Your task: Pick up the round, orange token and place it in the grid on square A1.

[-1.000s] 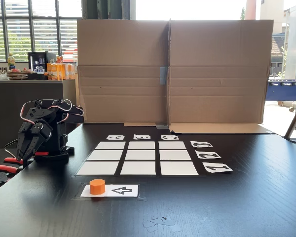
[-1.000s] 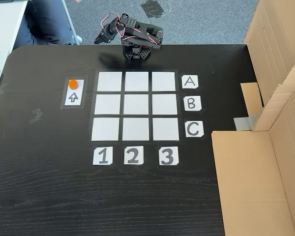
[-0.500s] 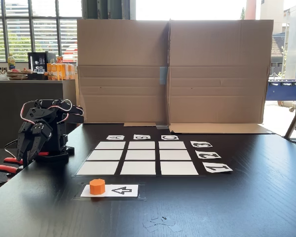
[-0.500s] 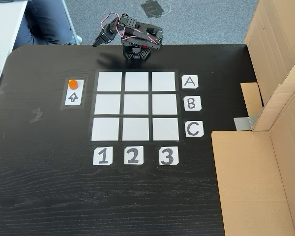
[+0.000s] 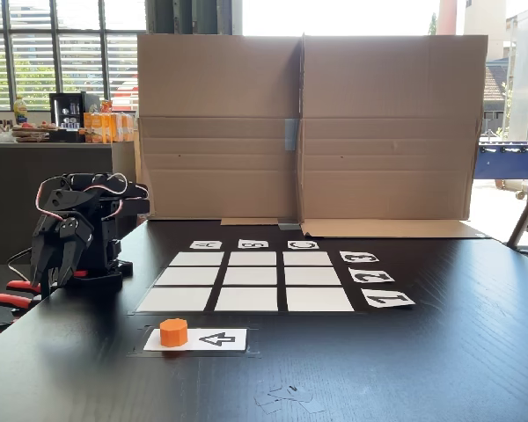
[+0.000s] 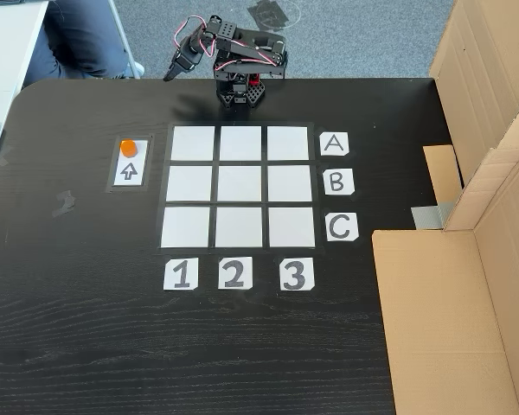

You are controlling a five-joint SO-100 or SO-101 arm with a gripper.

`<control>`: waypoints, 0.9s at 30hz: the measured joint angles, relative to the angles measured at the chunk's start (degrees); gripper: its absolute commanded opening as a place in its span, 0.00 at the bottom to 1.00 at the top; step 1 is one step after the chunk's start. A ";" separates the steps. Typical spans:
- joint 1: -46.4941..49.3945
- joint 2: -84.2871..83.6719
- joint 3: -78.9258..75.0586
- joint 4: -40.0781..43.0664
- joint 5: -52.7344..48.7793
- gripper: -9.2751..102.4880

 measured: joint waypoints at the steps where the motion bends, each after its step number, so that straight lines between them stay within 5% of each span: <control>1: -0.09 -4.39 -3.25 0.09 0.00 0.25; 9: -1.41 -33.13 -28.65 3.60 0.00 0.26; 17: -5.36 -56.69 -56.43 15.64 0.26 0.26; 27: -16.70 -75.32 -75.15 21.18 1.05 0.28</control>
